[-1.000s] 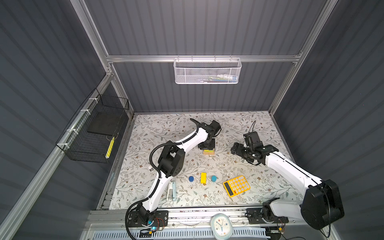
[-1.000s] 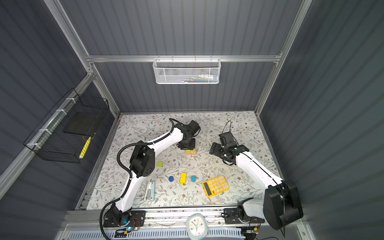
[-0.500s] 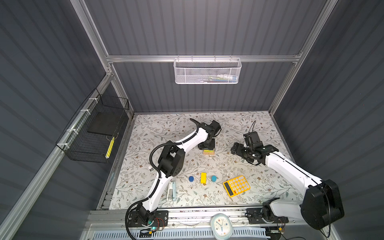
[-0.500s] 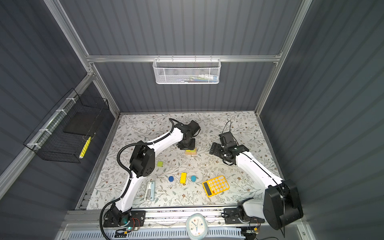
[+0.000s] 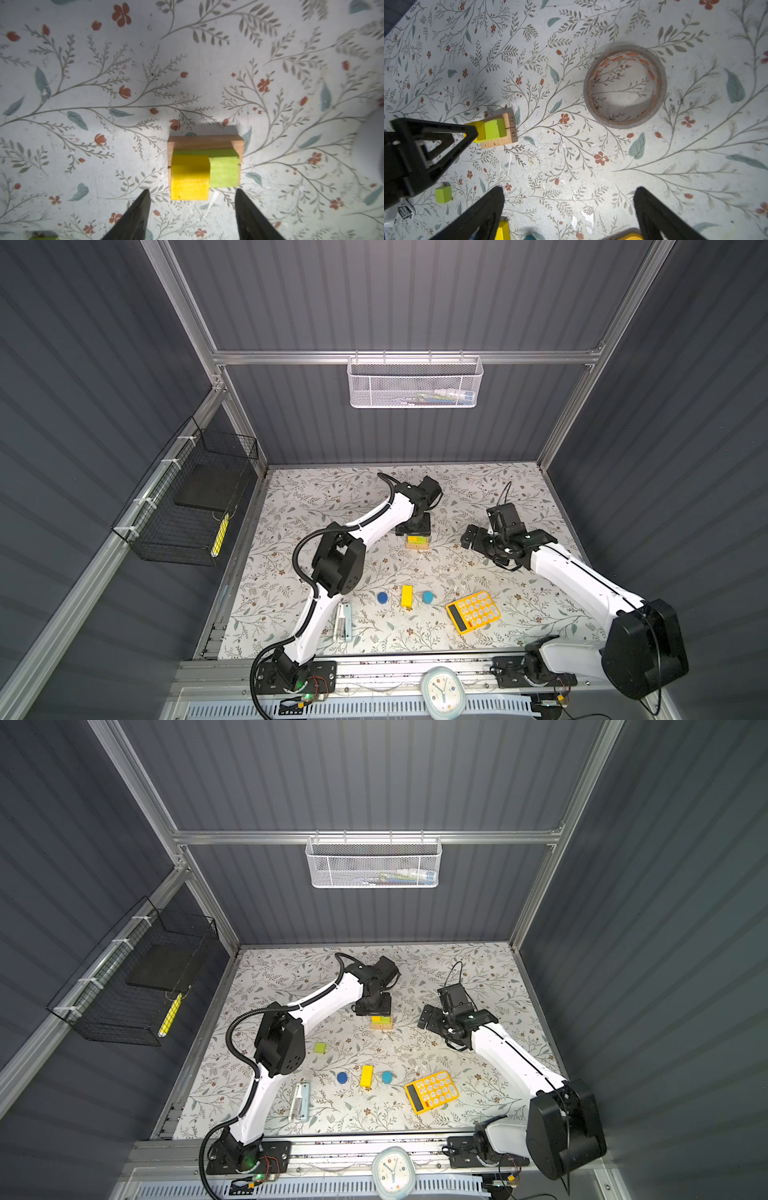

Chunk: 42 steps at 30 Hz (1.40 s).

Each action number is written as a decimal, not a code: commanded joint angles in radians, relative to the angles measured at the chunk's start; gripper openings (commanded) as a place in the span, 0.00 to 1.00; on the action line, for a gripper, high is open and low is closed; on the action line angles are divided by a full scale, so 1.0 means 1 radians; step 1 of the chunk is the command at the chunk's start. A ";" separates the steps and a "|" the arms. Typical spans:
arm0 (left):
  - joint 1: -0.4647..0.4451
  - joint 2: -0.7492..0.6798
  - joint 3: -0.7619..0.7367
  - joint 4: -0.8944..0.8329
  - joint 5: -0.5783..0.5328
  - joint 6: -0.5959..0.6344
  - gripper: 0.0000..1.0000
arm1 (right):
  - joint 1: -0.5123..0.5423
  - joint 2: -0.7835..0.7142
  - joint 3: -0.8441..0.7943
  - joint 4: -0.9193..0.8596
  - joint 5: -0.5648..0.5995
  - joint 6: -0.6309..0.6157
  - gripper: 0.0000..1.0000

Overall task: Build the wood block tower
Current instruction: 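Open the left gripper and raise it off the yellow cube, then draw the left arm back while the right gripper moves toward the tower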

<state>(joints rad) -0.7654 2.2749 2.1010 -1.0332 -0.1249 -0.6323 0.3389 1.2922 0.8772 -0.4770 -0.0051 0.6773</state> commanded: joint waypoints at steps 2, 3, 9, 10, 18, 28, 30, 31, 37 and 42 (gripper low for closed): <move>-0.004 -0.097 0.030 -0.007 -0.019 0.020 0.67 | -0.004 -0.031 0.025 -0.024 -0.001 0.014 0.99; -0.005 -0.106 0.030 -0.006 -0.021 0.022 0.68 | -0.004 -0.033 0.028 -0.023 -0.002 0.017 0.99; -0.004 -0.184 -0.018 0.012 -0.040 0.044 0.69 | 0.001 -0.052 0.042 -0.012 -0.032 0.023 0.99; -0.005 -0.201 -0.032 0.013 -0.049 0.050 0.70 | 0.004 -0.056 0.049 -0.012 -0.037 0.021 0.99; 0.040 -0.350 -0.186 0.079 -0.095 0.075 0.74 | 0.083 -0.015 0.135 -0.013 -0.044 0.008 0.97; 0.190 -0.601 -0.517 0.195 -0.073 0.075 0.76 | 0.264 0.176 0.357 -0.103 0.007 -0.010 0.92; 0.206 -0.639 -0.560 0.199 -0.097 0.082 0.80 | 0.297 0.216 0.406 -0.123 0.011 -0.012 0.91; 0.214 -0.657 -0.579 0.199 -0.112 0.086 0.82 | 0.314 0.239 0.436 -0.137 0.011 -0.011 0.91; 0.279 -0.744 -0.661 0.200 -0.140 0.110 0.87 | 0.421 0.378 0.600 -0.212 0.022 -0.026 0.89; 0.341 -0.806 -0.752 0.211 -0.128 0.115 0.89 | 0.489 0.522 0.759 -0.299 0.006 -0.047 0.88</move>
<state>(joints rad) -0.4522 1.5040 1.3930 -0.8196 -0.2440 -0.5404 0.7967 1.7473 1.5616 -0.6823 0.0021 0.6571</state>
